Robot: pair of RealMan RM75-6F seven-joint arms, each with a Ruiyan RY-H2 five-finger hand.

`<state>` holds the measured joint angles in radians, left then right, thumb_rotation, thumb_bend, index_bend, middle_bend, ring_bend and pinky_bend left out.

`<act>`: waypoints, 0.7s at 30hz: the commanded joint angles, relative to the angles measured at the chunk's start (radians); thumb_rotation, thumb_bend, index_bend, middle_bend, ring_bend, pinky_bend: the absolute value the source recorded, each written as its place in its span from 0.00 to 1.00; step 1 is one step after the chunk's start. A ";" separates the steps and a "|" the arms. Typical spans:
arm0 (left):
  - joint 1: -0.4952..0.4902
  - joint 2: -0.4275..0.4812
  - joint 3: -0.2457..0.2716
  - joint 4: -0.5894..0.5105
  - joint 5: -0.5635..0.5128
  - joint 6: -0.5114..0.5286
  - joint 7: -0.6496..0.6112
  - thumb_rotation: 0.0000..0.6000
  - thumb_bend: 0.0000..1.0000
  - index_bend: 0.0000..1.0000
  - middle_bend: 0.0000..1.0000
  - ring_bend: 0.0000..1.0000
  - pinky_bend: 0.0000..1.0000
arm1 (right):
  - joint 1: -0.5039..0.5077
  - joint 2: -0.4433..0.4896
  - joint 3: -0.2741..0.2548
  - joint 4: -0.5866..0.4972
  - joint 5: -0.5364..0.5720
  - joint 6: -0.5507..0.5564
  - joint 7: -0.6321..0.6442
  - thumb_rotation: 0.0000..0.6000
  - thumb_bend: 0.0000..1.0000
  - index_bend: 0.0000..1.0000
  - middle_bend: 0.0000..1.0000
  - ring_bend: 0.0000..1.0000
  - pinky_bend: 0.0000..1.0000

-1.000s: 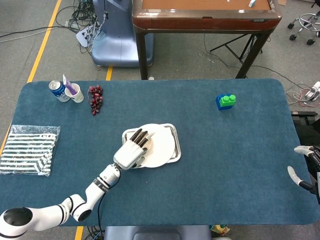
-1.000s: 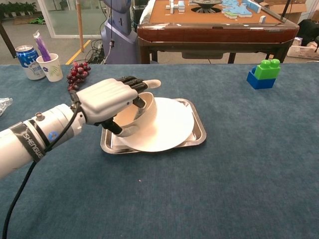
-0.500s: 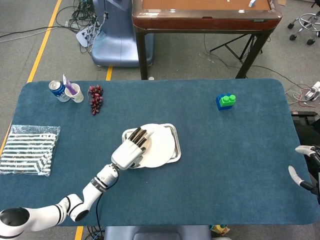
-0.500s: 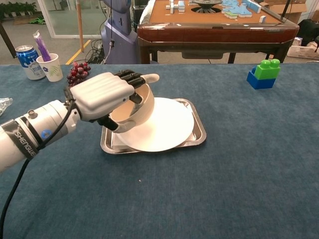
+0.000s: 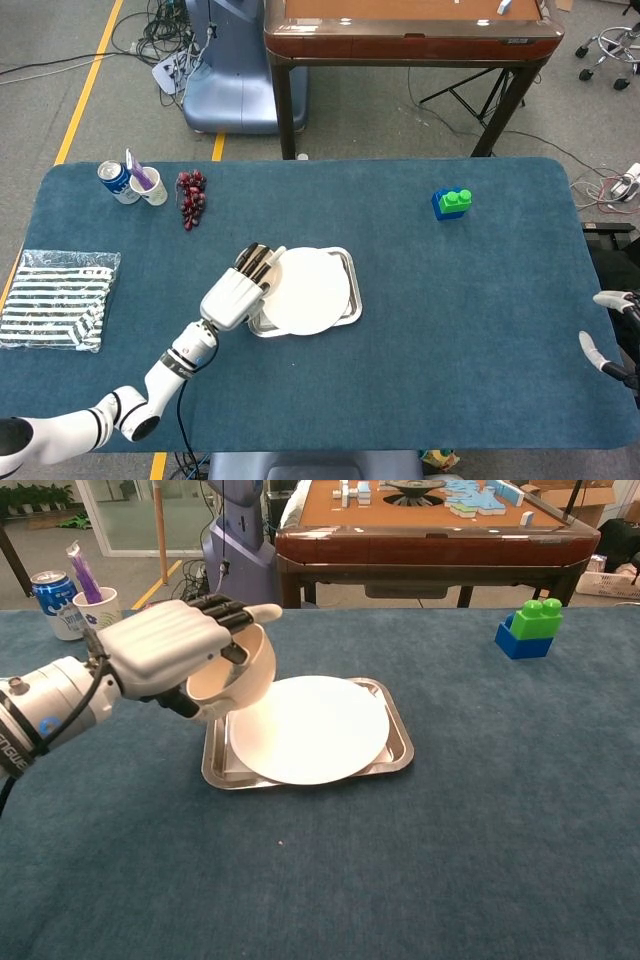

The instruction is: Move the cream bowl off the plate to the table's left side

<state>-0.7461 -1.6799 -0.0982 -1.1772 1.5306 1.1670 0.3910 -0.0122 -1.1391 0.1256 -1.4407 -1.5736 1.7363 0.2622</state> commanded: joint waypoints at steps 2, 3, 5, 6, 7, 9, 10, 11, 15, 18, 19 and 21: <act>0.021 0.042 -0.002 -0.004 -0.024 -0.003 0.005 1.00 0.36 0.62 0.00 0.00 0.04 | 0.003 -0.001 -0.002 -0.002 0.000 -0.007 -0.008 1.00 0.35 0.35 0.36 0.25 0.49; 0.025 0.049 0.000 0.001 -0.028 -0.005 0.006 1.00 0.36 0.62 0.00 0.00 0.04 | 0.003 -0.001 -0.002 -0.003 0.000 -0.008 -0.010 1.00 0.35 0.35 0.36 0.25 0.49; 0.033 0.060 0.005 0.016 -0.033 -0.008 0.009 1.00 0.36 0.62 0.00 0.00 0.04 | 0.005 -0.001 -0.003 -0.004 -0.002 -0.012 -0.015 1.00 0.35 0.35 0.36 0.25 0.49; 0.037 0.065 0.008 0.028 -0.035 -0.009 0.011 1.00 0.36 0.62 0.00 0.00 0.04 | 0.006 -0.002 -0.004 -0.006 -0.002 -0.014 -0.018 1.00 0.35 0.35 0.36 0.25 0.49; 0.041 0.068 0.010 0.037 -0.036 -0.008 0.012 1.00 0.36 0.62 0.00 0.00 0.04 | 0.007 -0.003 -0.005 -0.006 -0.003 -0.016 -0.021 1.00 0.35 0.35 0.36 0.25 0.49; 0.047 0.074 0.015 0.057 -0.035 -0.006 0.013 1.00 0.36 0.62 0.00 0.00 0.04 | 0.009 -0.004 -0.006 -0.008 -0.003 -0.020 -0.028 1.00 0.35 0.35 0.36 0.25 0.49; 0.049 0.077 0.018 0.065 -0.034 -0.006 0.016 1.00 0.36 0.62 0.00 0.00 0.04 | 0.009 -0.004 -0.006 -0.009 -0.003 -0.022 -0.031 1.00 0.35 0.35 0.36 0.25 0.49; 0.050 0.083 0.023 0.074 -0.031 -0.010 0.022 1.00 0.36 0.62 0.00 0.00 0.05 | 0.010 -0.005 -0.006 -0.010 -0.003 -0.024 -0.034 1.00 0.35 0.35 0.36 0.25 0.49; 0.053 0.103 0.031 0.079 -0.034 -0.028 0.047 1.00 0.35 0.61 0.00 0.00 0.06 | 0.013 -0.005 -0.009 -0.013 -0.004 -0.030 -0.043 1.00 0.35 0.35 0.36 0.25 0.49; 0.055 0.116 0.037 0.068 -0.046 -0.049 0.091 1.00 0.35 0.61 0.00 0.00 0.07 | 0.015 -0.004 -0.010 -0.015 -0.003 -0.035 -0.048 1.00 0.35 0.35 0.36 0.25 0.49; 0.056 0.118 0.038 0.065 -0.050 -0.056 0.107 1.00 0.35 0.61 0.00 0.00 0.07 | 0.015 -0.004 -0.011 -0.016 -0.003 -0.036 -0.048 1.00 0.35 0.35 0.36 0.25 0.49; 0.059 0.119 0.042 0.062 -0.058 -0.066 0.144 1.00 0.35 0.59 0.00 0.00 0.08 | 0.014 -0.001 -0.012 -0.019 -0.004 -0.036 -0.049 1.00 0.35 0.35 0.36 0.25 0.49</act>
<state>-0.6905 -1.5657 -0.0612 -1.1094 1.4827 1.1148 0.5025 0.0020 -1.1409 0.1141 -1.4589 -1.5774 1.6999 0.2134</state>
